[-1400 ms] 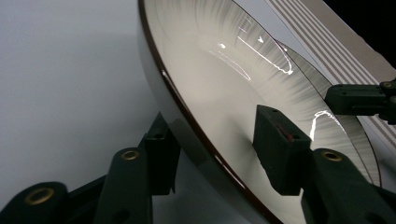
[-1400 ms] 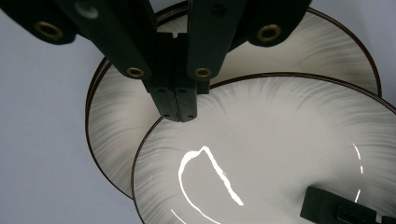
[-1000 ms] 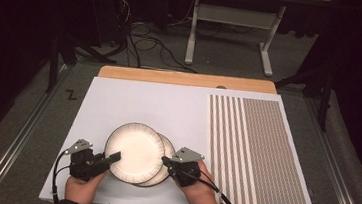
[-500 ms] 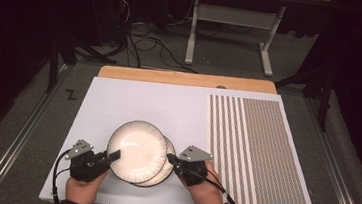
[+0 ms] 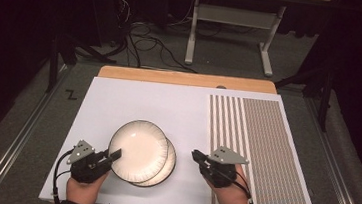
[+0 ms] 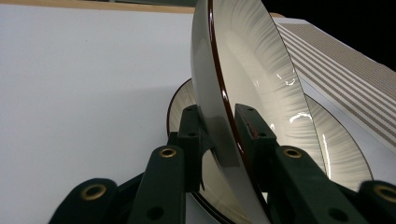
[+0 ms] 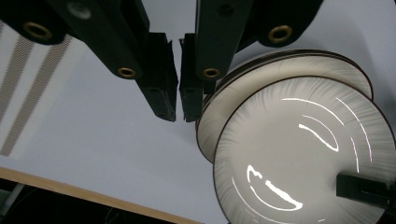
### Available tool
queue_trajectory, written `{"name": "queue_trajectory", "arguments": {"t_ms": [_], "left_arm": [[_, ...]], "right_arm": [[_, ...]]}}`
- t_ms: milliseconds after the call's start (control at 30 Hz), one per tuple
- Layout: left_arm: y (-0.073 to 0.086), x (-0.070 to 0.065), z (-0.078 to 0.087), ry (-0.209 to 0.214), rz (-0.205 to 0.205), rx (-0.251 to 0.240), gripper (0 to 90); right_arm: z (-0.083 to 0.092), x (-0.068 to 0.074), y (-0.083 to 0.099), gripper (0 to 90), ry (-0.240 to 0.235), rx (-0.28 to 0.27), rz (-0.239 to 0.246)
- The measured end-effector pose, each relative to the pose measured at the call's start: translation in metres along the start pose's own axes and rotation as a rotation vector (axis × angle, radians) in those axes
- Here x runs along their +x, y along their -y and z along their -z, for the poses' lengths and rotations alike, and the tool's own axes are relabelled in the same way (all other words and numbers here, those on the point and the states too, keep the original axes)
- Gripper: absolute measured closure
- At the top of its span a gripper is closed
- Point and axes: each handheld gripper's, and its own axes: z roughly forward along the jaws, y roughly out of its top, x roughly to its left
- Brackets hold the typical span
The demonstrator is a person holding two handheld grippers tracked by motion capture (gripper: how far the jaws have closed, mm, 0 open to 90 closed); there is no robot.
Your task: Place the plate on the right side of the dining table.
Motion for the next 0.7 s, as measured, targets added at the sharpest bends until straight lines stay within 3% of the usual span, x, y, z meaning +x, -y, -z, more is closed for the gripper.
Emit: {"name": "queue_trajectory", "arguments": {"t_ms": [167,333,367,433,567,700], "left_arm": [[0.000,-0.002,0.001,-0.005,-0.018,-0.006,74.0],[-0.001,-0.006,0.002,-0.012,-0.051,-0.018,74.3],[-0.001,-0.007,0.002,-0.012,-0.060,-0.021,74.3],[-0.001,-0.010,0.003,-0.019,-0.083,-0.032,74.3],[-0.001,-0.011,0.004,-0.025,-0.099,-0.037,74.3],[-0.002,-0.013,0.004,-0.024,-0.114,-0.040,74.4]], "right_arm": [[0.022,-0.014,0.009,77.9,0.042,-0.014,-0.015],[0.041,-0.028,0.022,62.2,0.057,-0.012,-0.059],[0.041,-0.028,0.022,62.2,0.057,-0.012,-0.059],[0.047,-0.030,0.025,52.7,0.065,-0.020,-0.062],[0.054,-0.030,0.030,48.4,0.077,-0.007,-0.047],[0.064,-0.031,0.036,38.2,0.093,-0.014,-0.043]]}}
